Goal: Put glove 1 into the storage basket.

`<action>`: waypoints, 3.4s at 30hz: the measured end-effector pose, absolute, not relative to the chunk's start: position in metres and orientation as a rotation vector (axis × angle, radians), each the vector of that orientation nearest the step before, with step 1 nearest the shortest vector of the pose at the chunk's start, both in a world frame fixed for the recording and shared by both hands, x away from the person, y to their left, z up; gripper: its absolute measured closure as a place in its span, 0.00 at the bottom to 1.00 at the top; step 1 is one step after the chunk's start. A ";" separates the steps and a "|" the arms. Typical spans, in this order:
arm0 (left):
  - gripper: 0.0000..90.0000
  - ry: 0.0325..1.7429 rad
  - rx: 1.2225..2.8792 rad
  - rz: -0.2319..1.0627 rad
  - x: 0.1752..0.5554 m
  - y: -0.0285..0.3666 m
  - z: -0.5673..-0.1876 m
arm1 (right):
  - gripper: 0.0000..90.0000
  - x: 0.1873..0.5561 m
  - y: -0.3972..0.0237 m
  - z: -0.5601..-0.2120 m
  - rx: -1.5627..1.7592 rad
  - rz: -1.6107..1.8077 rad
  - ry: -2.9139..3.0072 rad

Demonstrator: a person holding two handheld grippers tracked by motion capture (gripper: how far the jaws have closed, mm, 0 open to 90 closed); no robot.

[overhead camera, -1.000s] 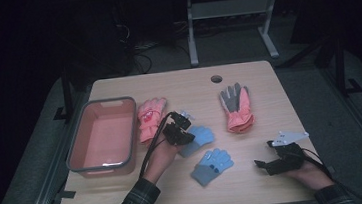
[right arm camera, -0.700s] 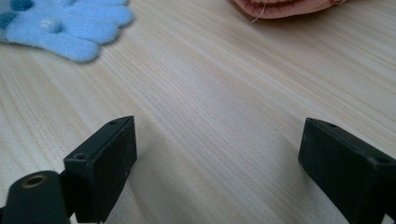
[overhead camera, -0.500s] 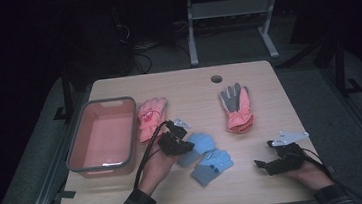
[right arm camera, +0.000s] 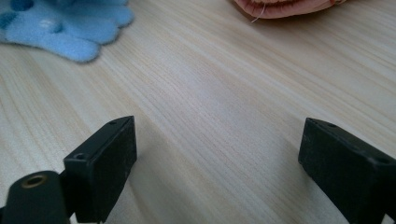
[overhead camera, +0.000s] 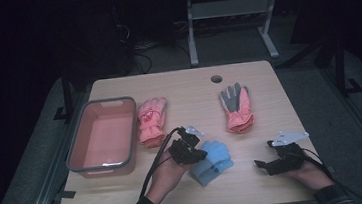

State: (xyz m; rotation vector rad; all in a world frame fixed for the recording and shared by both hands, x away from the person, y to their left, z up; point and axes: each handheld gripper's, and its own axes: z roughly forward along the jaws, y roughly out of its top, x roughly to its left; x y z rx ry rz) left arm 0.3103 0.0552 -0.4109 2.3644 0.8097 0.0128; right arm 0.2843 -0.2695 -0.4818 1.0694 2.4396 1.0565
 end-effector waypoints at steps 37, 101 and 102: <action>1.00 0.728 2.419 -0.053 0.264 0.062 -0.445 | 0.24 0.281 -0.254 -0.470 1.006 1.084 2.519; 0.17 0.662 2.397 0.229 0.273 0.166 -0.464 | 0.32 0.327 -0.099 -0.471 0.748 1.124 2.687; 0.17 0.662 2.398 0.229 0.273 0.166 -0.464 | 0.32 0.326 -0.099 -0.471 0.744 1.125 2.687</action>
